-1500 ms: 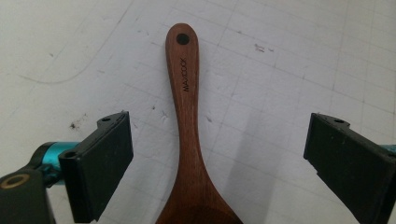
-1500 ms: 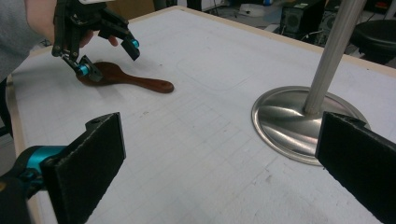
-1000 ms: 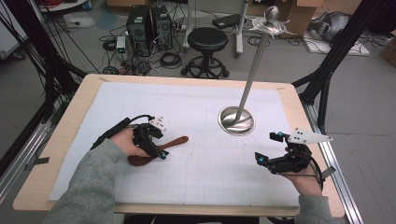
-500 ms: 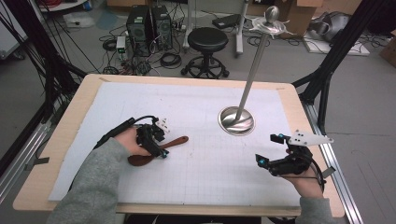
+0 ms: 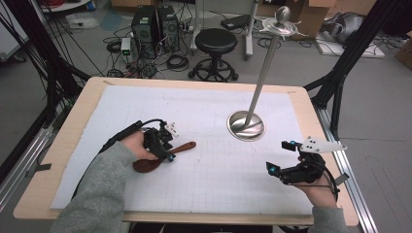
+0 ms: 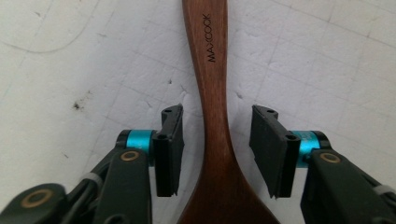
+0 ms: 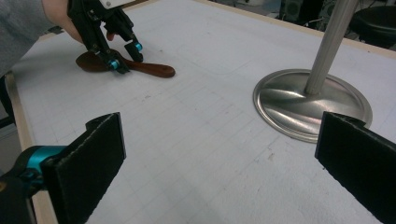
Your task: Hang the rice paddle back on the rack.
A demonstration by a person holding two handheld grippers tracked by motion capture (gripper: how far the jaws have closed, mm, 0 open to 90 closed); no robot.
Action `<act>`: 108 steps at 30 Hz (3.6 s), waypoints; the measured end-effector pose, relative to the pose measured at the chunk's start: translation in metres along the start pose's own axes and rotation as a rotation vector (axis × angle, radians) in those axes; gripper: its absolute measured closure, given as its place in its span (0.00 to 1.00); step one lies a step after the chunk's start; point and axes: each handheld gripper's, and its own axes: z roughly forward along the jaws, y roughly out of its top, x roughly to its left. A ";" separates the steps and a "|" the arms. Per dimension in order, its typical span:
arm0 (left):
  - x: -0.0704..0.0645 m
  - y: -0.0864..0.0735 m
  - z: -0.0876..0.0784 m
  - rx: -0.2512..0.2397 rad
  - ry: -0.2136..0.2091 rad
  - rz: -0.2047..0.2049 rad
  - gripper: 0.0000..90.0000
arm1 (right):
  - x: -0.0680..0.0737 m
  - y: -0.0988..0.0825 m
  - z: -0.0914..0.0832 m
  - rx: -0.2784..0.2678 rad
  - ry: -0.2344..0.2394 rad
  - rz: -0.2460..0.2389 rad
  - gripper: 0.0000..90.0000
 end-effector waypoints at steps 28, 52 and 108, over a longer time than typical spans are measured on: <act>0.002 0.000 -0.002 -0.009 0.020 -0.009 0.85 | -0.001 -0.003 0.003 0.014 0.003 0.007 0.00; -0.005 -0.012 -0.058 -0.250 0.058 -0.083 0.86 | -0.003 0.003 0.013 0.009 0.023 -0.004 0.00; 0.024 0.041 -0.111 -0.632 -0.008 -0.138 0.86 | -0.015 0.022 0.006 -0.130 0.076 0.013 0.01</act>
